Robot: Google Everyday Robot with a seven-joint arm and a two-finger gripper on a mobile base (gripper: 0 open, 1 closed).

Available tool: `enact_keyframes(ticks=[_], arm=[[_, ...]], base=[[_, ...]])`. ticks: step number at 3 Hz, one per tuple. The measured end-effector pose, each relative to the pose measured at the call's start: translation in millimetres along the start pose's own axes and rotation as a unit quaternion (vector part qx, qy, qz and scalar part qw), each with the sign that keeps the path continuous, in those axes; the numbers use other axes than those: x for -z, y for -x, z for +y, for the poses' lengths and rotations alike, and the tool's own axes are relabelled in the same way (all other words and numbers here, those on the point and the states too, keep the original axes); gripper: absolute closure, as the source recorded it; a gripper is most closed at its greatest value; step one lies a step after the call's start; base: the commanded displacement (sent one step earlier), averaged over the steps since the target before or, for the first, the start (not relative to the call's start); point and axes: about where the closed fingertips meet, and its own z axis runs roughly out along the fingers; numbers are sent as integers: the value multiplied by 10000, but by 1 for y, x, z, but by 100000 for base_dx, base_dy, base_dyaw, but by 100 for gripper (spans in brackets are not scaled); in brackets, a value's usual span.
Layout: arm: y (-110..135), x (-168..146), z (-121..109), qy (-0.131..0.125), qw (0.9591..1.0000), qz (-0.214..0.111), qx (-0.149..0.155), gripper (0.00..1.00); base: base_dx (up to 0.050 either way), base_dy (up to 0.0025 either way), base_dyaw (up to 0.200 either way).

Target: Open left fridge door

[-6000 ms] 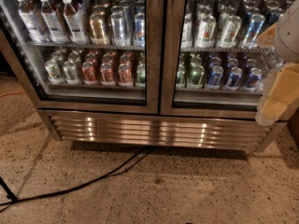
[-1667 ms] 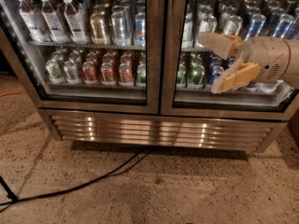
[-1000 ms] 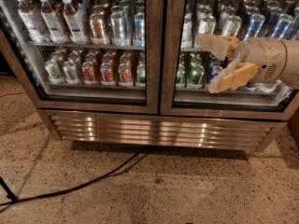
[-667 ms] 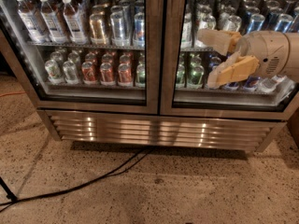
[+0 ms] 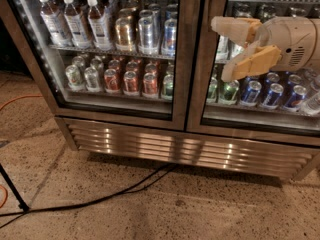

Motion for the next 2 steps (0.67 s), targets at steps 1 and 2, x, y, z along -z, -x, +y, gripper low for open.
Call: enact_keyframes(ticks=[1,2], arm=[[0,0,0,0,10000,0,0,0],[0,0,0,0,10000,0,0,0]], base=[[4906,-5,87],[4806,-4,93]])
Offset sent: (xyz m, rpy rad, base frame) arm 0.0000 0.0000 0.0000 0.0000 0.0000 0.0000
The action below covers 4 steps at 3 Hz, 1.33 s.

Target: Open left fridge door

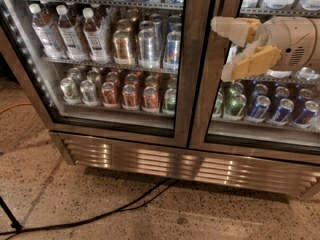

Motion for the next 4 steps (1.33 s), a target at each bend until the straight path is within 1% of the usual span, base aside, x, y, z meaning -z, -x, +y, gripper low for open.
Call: enact_keyframes(ticks=[1,2,3,4], arm=[[0,0,0,0,10000,0,0,0],[0,0,0,0,10000,0,0,0],[0,0,0,0,10000,0,0,0],[0,0,0,0,10000,0,0,0]], base=[[4800,0,-7],[4554,-194,-8062],[1,-2,19423],[0,0,0]])
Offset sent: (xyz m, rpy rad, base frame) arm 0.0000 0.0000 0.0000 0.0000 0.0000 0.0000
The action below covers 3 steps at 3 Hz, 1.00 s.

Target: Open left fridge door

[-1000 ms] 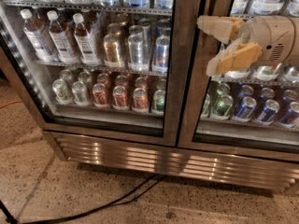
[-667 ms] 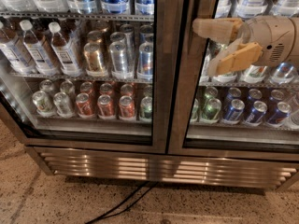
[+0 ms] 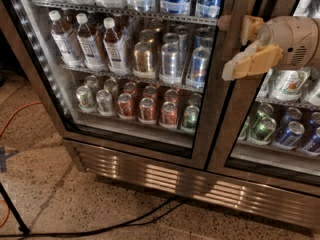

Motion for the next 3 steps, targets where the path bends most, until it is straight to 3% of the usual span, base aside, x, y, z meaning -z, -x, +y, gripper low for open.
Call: enact_keyframes(ticks=[1,3], arm=[[0,0,0,0,10000,0,0,19],[0,0,0,1,10000,0,0,65]], base=[[0,0,0],[0,0,0]])
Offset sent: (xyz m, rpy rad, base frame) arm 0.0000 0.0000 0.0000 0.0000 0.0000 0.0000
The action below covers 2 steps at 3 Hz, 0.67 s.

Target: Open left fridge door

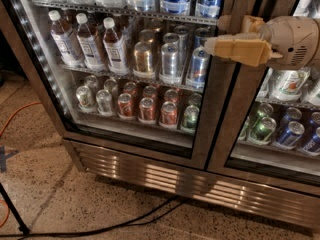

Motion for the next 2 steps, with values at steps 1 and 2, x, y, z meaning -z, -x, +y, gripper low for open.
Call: enact_keyframes(ticks=[1,2], arm=[[0,0,0,0,10000,0,0,88],[0,0,0,0,10000,0,0,100]], base=[[0,0,0],[0,0,0]])
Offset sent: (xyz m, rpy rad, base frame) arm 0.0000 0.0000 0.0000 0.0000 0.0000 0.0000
